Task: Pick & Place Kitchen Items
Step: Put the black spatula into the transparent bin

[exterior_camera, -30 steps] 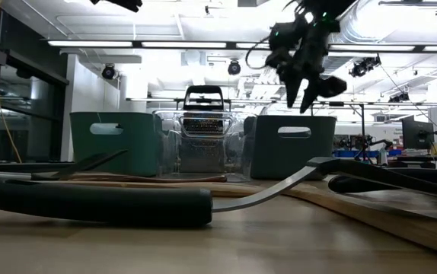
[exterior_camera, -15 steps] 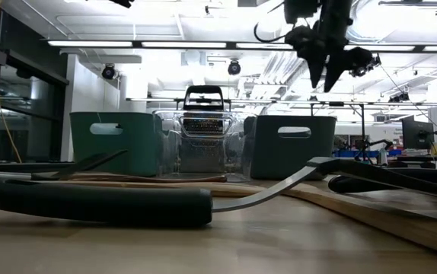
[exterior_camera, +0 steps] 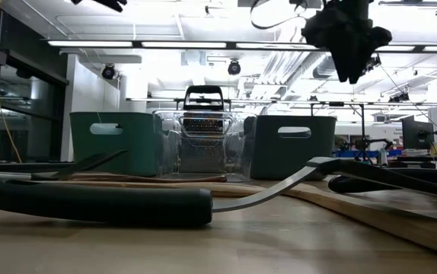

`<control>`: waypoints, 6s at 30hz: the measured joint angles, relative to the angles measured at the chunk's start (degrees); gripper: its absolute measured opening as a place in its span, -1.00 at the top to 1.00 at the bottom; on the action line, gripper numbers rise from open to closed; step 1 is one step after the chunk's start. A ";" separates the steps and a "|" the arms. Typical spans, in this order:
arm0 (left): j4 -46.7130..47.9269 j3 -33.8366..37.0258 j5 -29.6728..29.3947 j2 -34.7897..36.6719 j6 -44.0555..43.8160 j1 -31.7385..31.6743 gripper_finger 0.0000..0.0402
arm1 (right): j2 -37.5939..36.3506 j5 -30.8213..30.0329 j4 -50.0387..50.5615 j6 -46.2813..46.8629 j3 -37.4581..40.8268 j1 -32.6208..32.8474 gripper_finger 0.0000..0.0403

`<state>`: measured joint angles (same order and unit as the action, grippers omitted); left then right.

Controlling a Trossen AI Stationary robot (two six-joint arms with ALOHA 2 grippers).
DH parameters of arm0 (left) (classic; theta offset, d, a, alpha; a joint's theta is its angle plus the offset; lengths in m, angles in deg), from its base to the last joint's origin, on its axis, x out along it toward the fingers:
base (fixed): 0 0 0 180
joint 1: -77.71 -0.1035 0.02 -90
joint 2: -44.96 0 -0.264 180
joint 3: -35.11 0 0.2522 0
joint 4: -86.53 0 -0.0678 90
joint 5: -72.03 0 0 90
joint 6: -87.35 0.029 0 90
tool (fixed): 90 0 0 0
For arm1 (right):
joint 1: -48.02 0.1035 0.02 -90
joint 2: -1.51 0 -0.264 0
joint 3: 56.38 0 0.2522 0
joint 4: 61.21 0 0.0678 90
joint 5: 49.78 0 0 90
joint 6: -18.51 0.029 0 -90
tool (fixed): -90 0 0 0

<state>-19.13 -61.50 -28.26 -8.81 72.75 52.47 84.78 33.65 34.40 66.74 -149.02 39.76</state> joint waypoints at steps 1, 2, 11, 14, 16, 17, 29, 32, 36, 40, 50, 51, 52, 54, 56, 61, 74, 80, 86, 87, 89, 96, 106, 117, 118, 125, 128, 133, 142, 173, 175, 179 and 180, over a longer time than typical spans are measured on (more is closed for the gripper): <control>-0.38 1.59 0.62 0.59 -1.15 0.52 0.37 | -0.80 0.00 -1.31 0.19 1.18 1.05 0.29; -1.26 3.36 0.87 1.14 -2.51 1.42 0.37 | -1.48 0.28 -3.12 0.47 2.62 2.01 0.28; -22.83 26.25 1.73 11.21 -13.27 16.81 0.37 | -14.03 0.12 -17.01 18.86 18.60 10.87 0.27; -34.06 33.19 0.87 14.14 -13.74 22.37 0.37 | -16.29 -2.96 -16.44 27.02 19.94 14.13 0.27; -39.24 36.63 -0.63 15.65 -13.76 25.26 0.37 | -17.04 -3.85 -15.12 32.45 20.45 16.41 0.27; -41.30 37.86 -0.89 16.10 -13.76 26.42 0.37 | -17.28 -4.22 -14.83 35.05 20.83 17.44 0.27; -43.71 39.95 -0.48 19.82 -8.04 30.19 0.37 | -15.76 -4.52 -13.78 65.08 29.20 26.04 0.23; -43.74 39.95 -0.45 22.07 -6.23 30.17 0.37 | -15.23 -3.52 -14.91 71.29 32.08 27.01 0.12; -42.58 39.91 -0.30 24.77 -4.73 30.17 0.37 | -14.53 -3.54 -20.28 75.55 34.98 27.39 -0.13; -39.29 39.91 -0.30 26.90 -4.71 30.17 0.37 | -11.99 -3.63 -25.90 77.06 36.28 27.39 -0.35; -36.52 39.89 -0.25 28.61 -5.04 30.17 0.37 | -0.15 0.98 -33.99 82.22 36.33 27.39 -0.35; -36.42 39.89 -0.23 28.61 -5.12 30.17 0.37 | 0.99 1.03 -34.97 82.62 36.33 27.39 -0.34; -36.34 39.89 -0.04 28.59 -5.13 30.17 0.37 | 2.03 1.10 -35.87 83.06 36.33 27.39 -0.33; -36.39 39.89 1.02 28.59 -5.14 30.17 0.37 | 3.89 1.14 -37.45 84.13 36.33 27.39 -0.31; -36.40 39.89 1.92 28.61 -5.14 30.17 0.37 | 5.37 1.71 -38.73 84.98 36.25 27.39 -0.30; -36.37 39.89 2.51 28.59 -5.14 30.17 0.37 | 7.66 3.41 -38.91 85.78 36.05 27.36 -0.24; -33.70 39.89 3.46 28.59 -5.14 30.17 0.37 | 8.36 6.44 -38.40 86.78 36.11 26.86 0.18; -33.51 39.89 3.81 28.59 -5.14 30.17 0.37 | 8.41 7.71 -37.97 86.59 36.14 26.93 0.40; -33.47 39.89 3.92 28.59 -5.16 30.17 0.37 | 8.41 8.30 -37.90 86.24 36.14 26.93 0.50; -33.41 39.89 3.94 28.59 -5.14 30.17 0.37 | 8.31 8.37 -37.87 86.14 36.15 26.93 0.50; -33.42 39.89 3.95 28.59 -5.14 30.17 0.37 | 7.90 8.57 -37.85 86.12 36.30 26.94 0.50; -33.44 39.89 4.01 28.59 -5.17 30.17 0.37 | 4.52 9.04 -35.23 86.10 36.67 27.12 0.50; -33.55 39.89 5.04 28.59 -5.17 30.17 0.37 | 1.83 7.37 -32.19 86.52 36.68 28.98 0.51; -33.59 39.89 5.03 28.59 -5.19 30.15 0.37 | -0.57 5.04 -31.98 86.71 36.47 30.88 0.51; -33.59 39.89 5.01 28.59 -5.19 30.15 0.37 | -1.17 4.95 -31.60 86.66 36.41 31.01 0.51; -33.59 39.89 5.01 28.59 -5.21 30.15 0.37 | -6.74 5.06 -26.81 86.37 36.40 32.66 0.51; -33.69 39.89 4.99 28.58 -5.32 30.15 0.37 | -10.29 5.25 -25.36 84.76 36.39 33.46 0.51; -33.86 39.89 4.98 28.59 -5.41 30.15 0.37 | -16.38 3.58 -21.69 83.53 36.38 35.36 0.51; -34.31 39.89 4.65 28.54 -5.43 30.15 0.37 | -26.36 -5.18 -19.07 76.07 36.38 37.60 0.51; -51.53 39.80 -2.96 18.49 -12.27 30.15 0.37 | -48.77 -32.28 -62.97 -2.33 36.33 37.51 0.51; -53.62 39.81 -2.94 17.12 -12.27 30.15 0.37 | -49.05 -29.87 -69.32 -9.76 36.31 37.51 0.51; -58.14 39.82 -2.67 14.16 -12.29 30.15 0.37 | -49.14 -23.58 -79.07 -20.07 36.31 37.51 0.51; -59.56 39.82 -2.45 13.42 -12.28 30.15 0.37 | -49.14 -22.06 -80.98 -21.81 36.31 37.51 0.51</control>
<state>-78.69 -21.68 -30.72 4.61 60.47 82.62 35.64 11.58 -46.58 44.93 -112.71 77.27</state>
